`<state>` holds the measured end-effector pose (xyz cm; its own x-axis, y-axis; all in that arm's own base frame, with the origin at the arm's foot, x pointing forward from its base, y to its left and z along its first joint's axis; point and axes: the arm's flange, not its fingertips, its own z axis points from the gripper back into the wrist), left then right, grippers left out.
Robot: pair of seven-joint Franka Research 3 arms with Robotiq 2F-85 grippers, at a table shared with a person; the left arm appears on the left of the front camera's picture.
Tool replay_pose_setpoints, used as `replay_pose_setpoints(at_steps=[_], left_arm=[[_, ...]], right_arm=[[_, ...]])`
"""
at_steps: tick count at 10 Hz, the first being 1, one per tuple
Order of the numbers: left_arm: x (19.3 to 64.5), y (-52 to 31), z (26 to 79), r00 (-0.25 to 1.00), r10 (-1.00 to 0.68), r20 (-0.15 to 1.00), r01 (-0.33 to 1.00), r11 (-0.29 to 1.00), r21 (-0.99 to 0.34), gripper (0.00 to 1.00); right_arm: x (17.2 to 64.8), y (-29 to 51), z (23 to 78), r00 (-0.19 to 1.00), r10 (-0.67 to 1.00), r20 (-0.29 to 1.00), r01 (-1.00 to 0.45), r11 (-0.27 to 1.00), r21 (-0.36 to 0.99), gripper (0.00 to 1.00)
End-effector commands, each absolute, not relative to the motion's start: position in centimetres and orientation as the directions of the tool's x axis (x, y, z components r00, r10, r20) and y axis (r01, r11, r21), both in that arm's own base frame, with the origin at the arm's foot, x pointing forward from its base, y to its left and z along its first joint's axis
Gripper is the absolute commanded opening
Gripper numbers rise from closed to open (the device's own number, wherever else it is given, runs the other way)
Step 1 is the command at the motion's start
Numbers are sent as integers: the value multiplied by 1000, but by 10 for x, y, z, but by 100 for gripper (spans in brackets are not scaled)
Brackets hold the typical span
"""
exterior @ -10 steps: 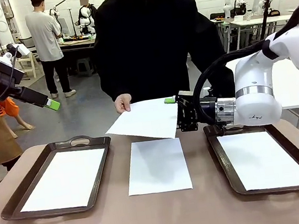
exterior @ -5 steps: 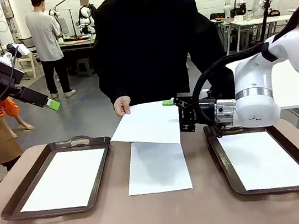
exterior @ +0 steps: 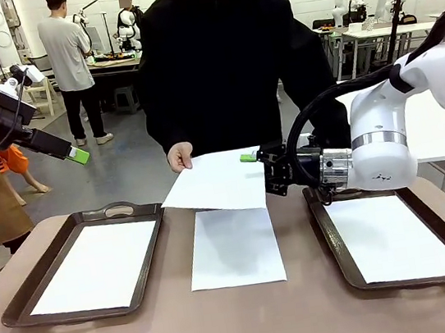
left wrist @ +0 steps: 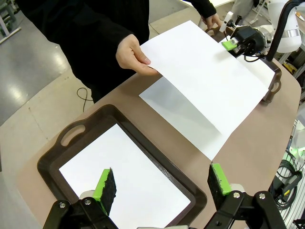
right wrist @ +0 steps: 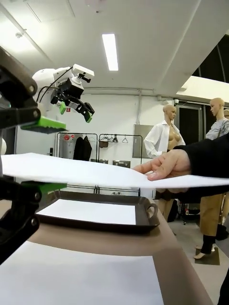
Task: Sort the A4 documents.
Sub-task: Receive the A4 Paper.
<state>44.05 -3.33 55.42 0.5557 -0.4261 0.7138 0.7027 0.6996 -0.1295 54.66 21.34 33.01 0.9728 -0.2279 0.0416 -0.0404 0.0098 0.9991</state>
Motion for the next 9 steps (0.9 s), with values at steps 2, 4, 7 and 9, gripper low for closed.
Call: replay_pose_setpoints(at_steps=[2,4,7,9], left_arm=[[440,-33,554,552,-434,712,706,698,-121,100],[440,-33,554,552,-434,712,706,698,-121,100],[440,-33,554,552,-434,712,706,698,-121,100],[440,-33,554,552,-434,712,706,698,-121,100]], right_arm=[[547,211,324,986,-163,39,-32,45,998,22],[547,213,323,987,-156,38,-29,55,998,6],[547,215,321,988,-151,37,-27,64,998,0],[547,215,320,987,-154,39,-29,65,997,0]])
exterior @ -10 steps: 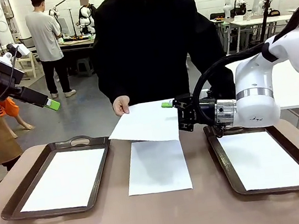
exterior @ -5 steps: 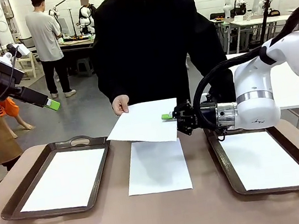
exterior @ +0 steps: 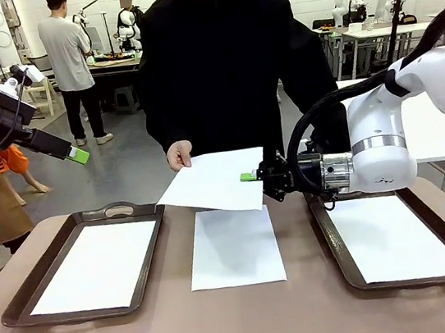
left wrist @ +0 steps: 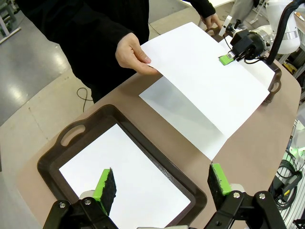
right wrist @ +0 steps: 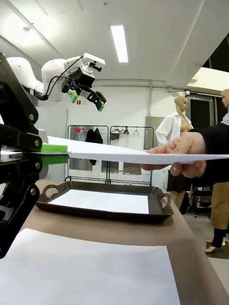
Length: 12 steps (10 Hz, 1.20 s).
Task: Sort the A4 documents.
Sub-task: Receive the A4 Paper.
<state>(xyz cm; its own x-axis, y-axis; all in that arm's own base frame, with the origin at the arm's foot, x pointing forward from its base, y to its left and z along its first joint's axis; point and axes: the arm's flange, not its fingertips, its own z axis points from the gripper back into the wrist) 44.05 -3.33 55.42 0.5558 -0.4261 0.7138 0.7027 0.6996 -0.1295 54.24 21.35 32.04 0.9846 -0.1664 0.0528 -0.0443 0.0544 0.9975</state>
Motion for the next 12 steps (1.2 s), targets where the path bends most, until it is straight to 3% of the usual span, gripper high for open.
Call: replay_pose_setpoints(at_steps=[1,2,3,12], left_arm=[[440,-33,554,552,-434,712,706,698,-121,100],[440,-33,554,552,-434,712,706,698,-121,100],[440,-33,554,552,-434,712,706,698,-121,100],[440,-33,554,552,-434,712,706,698,-121,100]], right_arm=[[548,216,323,988,-142,55,-46,64,997,0],[547,215,333,991,-69,111,-105,91,990,0],[543,214,321,985,-165,55,-46,55,997,0],[543,214,321,985,-165,55,-46,55,997,0]])
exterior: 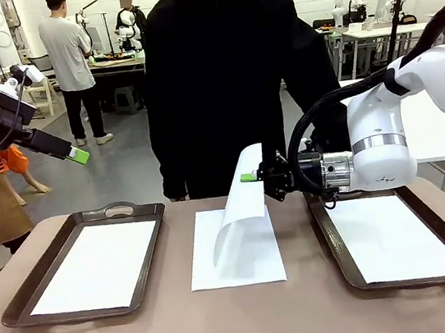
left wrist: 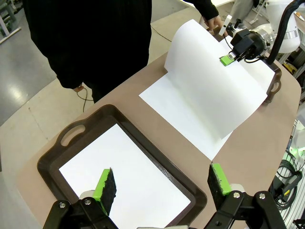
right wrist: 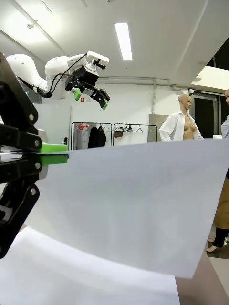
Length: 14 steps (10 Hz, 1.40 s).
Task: Sort the A4 documents.
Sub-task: Receive the A4 Paper, then place the A4 Paper in the designated Handle tray.
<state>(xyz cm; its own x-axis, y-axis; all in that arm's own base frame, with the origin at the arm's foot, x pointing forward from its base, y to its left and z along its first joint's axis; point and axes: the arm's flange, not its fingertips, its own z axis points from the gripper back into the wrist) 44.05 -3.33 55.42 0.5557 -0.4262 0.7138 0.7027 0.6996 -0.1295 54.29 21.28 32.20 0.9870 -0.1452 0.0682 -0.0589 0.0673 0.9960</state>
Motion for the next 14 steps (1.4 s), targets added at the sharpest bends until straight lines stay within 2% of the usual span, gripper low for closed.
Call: replay_pose_setpoints(at_steps=[1,10,12,14], left_arm=[[440,-33,554,552,-434,712,706,698,-121,100],[440,-33,554,552,-434,712,706,698,-121,100],[440,-33,554,552,-434,712,706,698,-121,100],[440,-33,554,552,-434,712,706,698,-121,100]], right_arm=[[543,214,321,985,-165,55,-46,55,997,0],[543,213,322,987,-145,68,-59,67,996,1],[532,147,350,996,-68,54,-52,29,998,1],[524,94,380,994,-67,89,-88,23,996,1]])
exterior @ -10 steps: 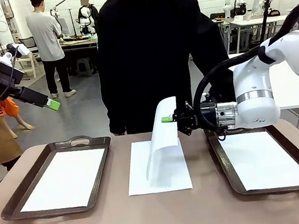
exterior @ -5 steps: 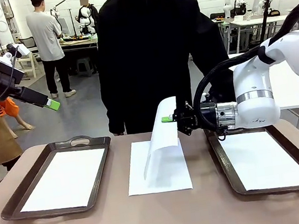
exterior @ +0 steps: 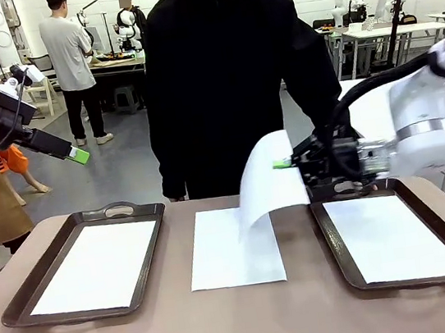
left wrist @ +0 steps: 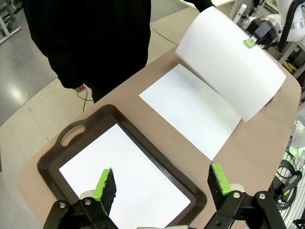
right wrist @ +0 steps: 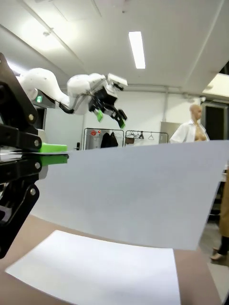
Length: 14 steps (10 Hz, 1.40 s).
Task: Sort the A4 documents.
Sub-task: Place the A4 Paper in the designated Handle tray.
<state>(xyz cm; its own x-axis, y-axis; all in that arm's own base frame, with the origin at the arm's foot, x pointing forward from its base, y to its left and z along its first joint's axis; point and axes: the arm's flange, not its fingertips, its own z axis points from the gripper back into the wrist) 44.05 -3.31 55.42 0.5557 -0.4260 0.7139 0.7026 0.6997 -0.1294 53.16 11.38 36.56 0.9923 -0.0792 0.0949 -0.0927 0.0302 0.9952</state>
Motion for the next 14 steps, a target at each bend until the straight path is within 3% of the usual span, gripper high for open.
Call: replay_pose_setpoints(at_steps=[1,5,10,14], left_arm=[[440,-33,554,552,-434,712,706,698,-121,100],[440,-33,554,552,-434,712,706,698,-121,100],[440,-33,554,552,-434,712,706,698,-121,100],[440,-33,554,552,-434,712,706,698,-121,100]], right_arm=[[523,68,389,991,-97,97,-90,66,994,1],[524,2,405,996,27,85,-88,163,983,1],[528,-17,371,989,125,77,-86,68,994,1],[535,-26,329,992,92,82,-86,48,995,1]])
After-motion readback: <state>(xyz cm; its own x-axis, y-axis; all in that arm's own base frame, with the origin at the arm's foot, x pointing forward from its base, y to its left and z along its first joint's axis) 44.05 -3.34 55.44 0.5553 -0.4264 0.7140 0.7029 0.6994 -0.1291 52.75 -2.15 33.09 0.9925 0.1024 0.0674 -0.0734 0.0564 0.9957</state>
